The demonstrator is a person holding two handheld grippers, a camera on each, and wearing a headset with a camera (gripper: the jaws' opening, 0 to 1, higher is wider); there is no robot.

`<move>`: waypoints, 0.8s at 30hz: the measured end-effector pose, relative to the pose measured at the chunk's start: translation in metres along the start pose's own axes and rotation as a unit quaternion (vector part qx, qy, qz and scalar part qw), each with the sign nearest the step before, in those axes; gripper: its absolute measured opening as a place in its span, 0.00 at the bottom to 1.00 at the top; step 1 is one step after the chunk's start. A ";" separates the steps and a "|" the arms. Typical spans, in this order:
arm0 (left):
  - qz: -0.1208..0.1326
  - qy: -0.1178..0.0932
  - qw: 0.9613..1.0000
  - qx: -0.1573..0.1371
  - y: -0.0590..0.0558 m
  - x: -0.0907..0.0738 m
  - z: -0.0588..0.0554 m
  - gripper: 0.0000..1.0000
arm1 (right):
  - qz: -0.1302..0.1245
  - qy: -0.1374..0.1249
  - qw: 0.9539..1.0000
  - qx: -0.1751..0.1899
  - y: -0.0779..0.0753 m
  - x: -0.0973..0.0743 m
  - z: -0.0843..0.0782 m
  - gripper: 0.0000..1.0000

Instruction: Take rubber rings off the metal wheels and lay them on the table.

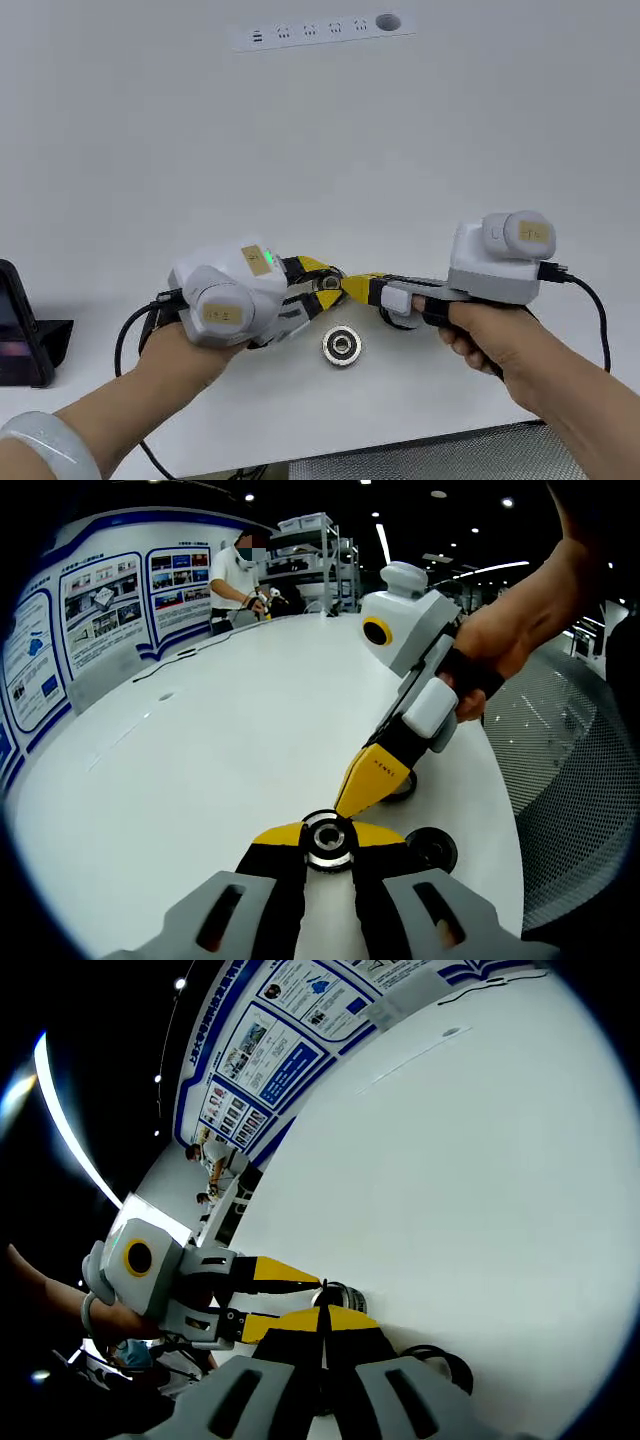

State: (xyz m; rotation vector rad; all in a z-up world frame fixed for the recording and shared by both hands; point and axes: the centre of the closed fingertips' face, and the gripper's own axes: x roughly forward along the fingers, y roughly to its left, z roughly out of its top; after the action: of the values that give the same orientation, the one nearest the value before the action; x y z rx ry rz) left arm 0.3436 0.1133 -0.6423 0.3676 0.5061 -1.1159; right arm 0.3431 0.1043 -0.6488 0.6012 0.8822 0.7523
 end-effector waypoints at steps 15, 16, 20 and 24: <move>0.010 -0.005 1.000 -0.027 0.006 -0.015 -0.015 0.43 | 0.013 -0.001 1.000 -0.002 0.011 0.002 0.000 0.02; 0.009 -0.008 1.000 -0.028 0.005 -0.016 -0.015 0.45 | 0.014 -0.001 1.000 -0.002 0.012 0.002 0.000 0.02; 0.007 -0.011 0.999 -0.032 0.003 -0.017 -0.015 0.49 | 0.019 -0.004 1.000 -0.001 0.017 0.001 0.001 0.02; 0.005 -0.016 0.999 -0.040 0.001 -0.020 -0.016 0.53 | 0.027 -0.008 1.000 -0.003 0.025 -0.002 0.002 0.02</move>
State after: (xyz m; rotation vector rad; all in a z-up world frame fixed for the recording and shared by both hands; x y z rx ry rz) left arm 0.3338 0.1372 -0.6446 0.2816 0.5195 -1.0872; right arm 0.3354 0.1173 -0.6283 0.6275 0.8526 0.7978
